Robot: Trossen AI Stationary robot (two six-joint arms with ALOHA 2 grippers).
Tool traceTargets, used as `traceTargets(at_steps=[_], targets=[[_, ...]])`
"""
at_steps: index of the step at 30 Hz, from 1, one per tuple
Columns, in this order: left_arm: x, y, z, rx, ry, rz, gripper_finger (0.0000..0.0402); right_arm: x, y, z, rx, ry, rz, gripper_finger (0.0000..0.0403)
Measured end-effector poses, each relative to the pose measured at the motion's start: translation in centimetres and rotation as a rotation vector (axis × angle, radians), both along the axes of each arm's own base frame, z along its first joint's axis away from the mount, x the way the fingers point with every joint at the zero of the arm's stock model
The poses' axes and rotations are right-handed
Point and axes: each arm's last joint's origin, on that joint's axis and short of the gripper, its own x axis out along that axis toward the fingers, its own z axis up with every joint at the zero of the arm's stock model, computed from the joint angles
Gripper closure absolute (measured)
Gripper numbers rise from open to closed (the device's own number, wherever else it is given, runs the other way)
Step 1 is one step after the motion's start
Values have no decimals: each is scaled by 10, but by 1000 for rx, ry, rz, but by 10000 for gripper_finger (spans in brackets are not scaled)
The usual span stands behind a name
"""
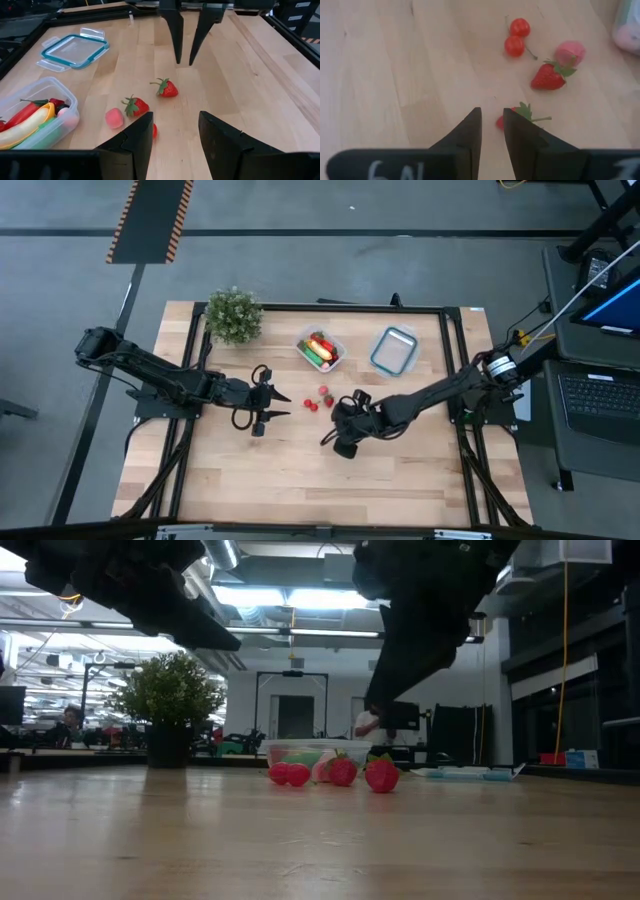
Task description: Pick and placing Produce into tupperware
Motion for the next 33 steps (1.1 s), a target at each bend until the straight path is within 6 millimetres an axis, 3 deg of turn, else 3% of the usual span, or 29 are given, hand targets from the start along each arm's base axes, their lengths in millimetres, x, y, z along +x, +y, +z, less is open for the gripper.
traceTargets(at_steps=[8, 17, 22, 27, 33], targets=[[0, 0, 0, 20, 2, -9, 250, 1, -7, -1, 89, -24, -160, 302], [0, 0, 0, 65, 4, -30, 250, 1, -7, -2, 165, -44, -278, 182], [0, 0, 0, 88, 7, -40, 250, 5, -5, -21, 209, -20, -386, 133], [0, 0, -1, 89, 12, -40, 250, 8, -6, -44, 200, 40, -435, 124], [0, 0, -1, 90, 13, -41, 250, 13, -9, -51, 227, 24, -481, 124]])
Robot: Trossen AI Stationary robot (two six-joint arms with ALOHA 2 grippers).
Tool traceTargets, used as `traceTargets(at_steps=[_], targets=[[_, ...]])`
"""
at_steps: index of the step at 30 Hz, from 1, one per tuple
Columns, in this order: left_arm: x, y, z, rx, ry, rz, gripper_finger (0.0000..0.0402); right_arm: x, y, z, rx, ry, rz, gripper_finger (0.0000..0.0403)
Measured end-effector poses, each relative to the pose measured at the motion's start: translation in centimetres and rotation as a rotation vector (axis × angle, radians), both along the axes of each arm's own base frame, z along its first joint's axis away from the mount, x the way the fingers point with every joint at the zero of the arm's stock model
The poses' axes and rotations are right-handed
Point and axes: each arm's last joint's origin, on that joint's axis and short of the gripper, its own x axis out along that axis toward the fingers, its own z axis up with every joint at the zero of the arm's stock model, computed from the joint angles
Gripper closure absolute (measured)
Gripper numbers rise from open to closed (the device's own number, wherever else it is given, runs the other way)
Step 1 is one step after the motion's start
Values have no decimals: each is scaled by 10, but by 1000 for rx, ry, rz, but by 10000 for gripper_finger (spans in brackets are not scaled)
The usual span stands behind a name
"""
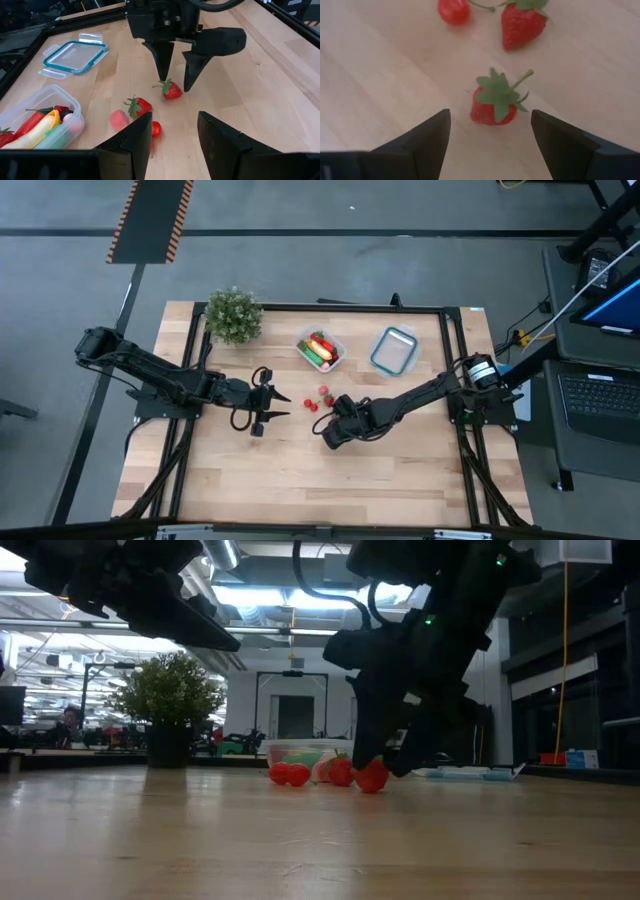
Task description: Pick and placing Produce into tupperware
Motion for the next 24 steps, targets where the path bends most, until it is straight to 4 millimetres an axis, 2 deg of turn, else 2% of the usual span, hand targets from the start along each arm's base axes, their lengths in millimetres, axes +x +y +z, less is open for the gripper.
traceTargets(at_steps=[15, 24], targets=[[0, 0, -1, 2, 8, 0, 250, 2, -5, -1, -17, -5, -23, 124], [-1, 0, -1, 3, 12, 0, 250, 7, -5, -17, -33, -2, -26, 124]])
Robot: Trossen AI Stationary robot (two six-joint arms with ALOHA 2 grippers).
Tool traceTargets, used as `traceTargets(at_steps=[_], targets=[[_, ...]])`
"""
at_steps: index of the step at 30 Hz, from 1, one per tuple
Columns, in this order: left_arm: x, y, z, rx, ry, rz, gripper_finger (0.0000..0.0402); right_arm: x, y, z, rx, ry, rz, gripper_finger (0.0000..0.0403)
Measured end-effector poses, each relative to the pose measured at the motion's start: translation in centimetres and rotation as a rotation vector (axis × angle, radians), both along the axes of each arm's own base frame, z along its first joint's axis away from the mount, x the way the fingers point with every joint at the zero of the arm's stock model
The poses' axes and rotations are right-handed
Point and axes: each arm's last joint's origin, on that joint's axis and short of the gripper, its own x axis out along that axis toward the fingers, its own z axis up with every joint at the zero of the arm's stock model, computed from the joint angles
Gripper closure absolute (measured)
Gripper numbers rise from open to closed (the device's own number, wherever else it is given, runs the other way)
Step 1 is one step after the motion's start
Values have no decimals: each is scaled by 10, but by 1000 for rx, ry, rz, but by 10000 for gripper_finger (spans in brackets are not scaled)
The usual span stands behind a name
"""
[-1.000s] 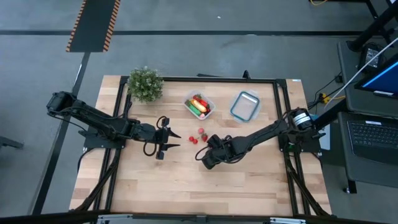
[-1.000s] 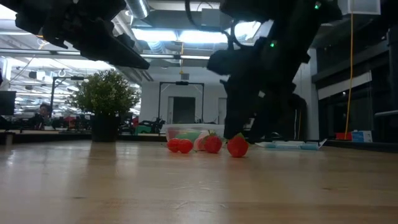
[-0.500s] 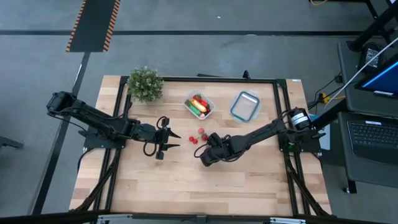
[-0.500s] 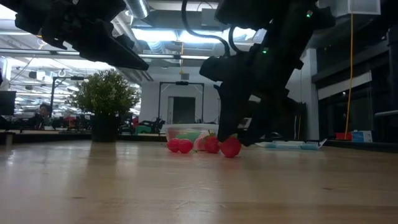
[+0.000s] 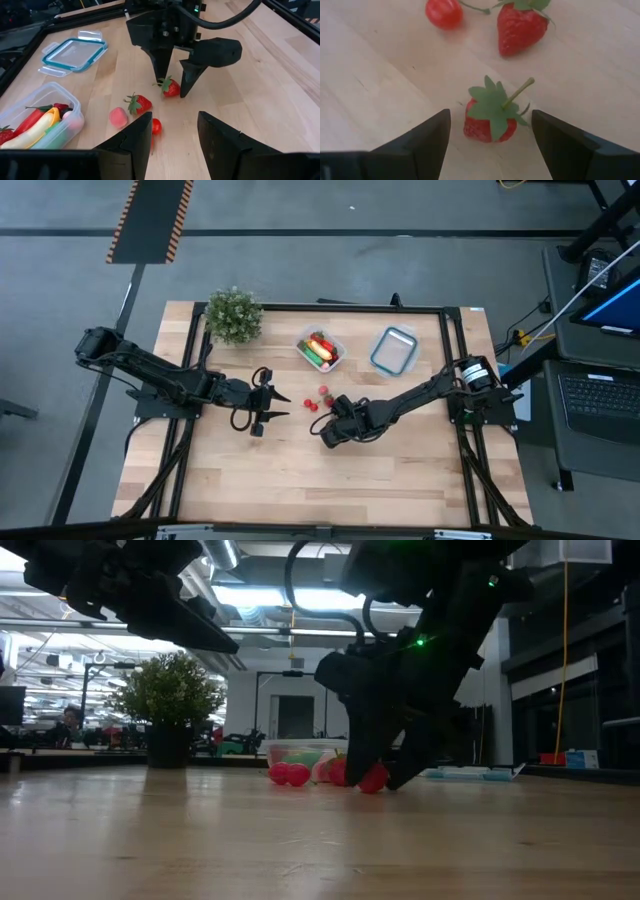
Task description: Pick and placing Produce into tupperware
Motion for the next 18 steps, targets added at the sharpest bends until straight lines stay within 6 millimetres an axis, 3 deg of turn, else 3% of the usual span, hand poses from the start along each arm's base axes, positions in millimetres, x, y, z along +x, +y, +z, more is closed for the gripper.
traceTargets(at_steps=[12, 18], targets=[[0, 0, 0, 0, 2, 0, 250, 2, -2, -2, 3, -7, -6, 127], [0, 0, 0, 0, 2, 0, 250, 1, -3, -2, 8, 12, -3, 172]])
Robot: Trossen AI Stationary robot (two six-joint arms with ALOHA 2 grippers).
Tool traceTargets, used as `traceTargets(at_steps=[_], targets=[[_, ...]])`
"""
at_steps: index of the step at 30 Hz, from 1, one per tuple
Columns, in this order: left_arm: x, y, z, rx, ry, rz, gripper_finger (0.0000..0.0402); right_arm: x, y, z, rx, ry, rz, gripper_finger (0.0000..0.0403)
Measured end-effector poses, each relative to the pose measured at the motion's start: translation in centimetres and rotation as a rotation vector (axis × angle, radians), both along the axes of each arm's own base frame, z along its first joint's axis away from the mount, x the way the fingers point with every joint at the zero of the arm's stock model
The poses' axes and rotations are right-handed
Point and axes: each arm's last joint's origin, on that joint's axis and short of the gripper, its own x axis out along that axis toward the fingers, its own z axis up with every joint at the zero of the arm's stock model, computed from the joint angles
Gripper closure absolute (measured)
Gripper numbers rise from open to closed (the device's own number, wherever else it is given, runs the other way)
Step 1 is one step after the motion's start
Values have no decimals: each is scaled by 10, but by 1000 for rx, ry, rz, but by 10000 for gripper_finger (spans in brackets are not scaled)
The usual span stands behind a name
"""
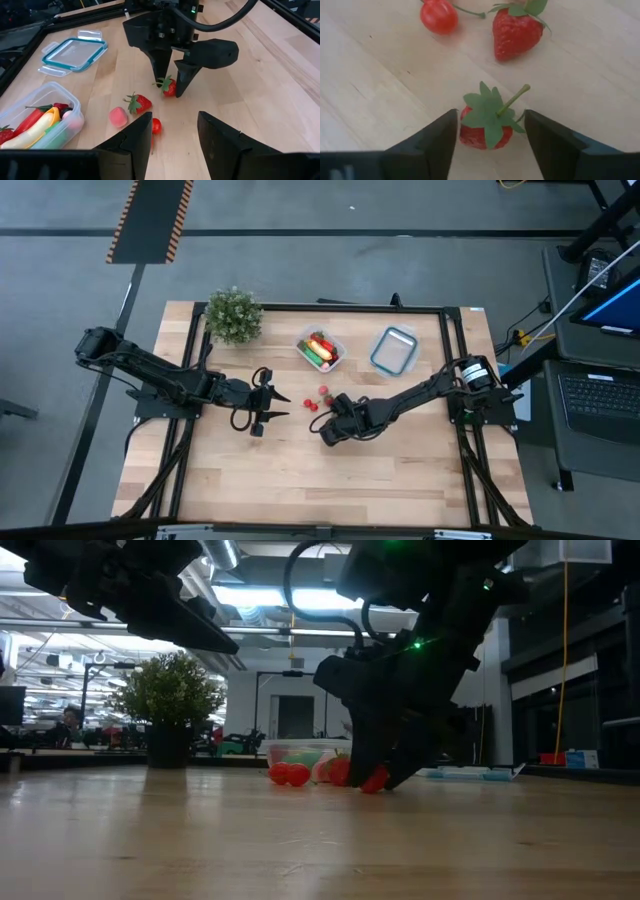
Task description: Pick and placing Produce into tupperware
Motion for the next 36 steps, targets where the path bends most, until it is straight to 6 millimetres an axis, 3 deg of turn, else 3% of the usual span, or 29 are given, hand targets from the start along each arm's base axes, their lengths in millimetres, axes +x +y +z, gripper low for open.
traceTargets(at_steps=[8, 25, 36], targets=[[0, 0, 0, 0, 0, 0, 250, -2, 0, -1, -4, 23, 4, 274], [0, 0, 0, -1, 0, 0, 250, -4, 0, 4, -36, 47, 94, 274], [0, 0, 0, -2, 2, 1, 250, -9, 0, 43, -119, -38, 178, 274]])
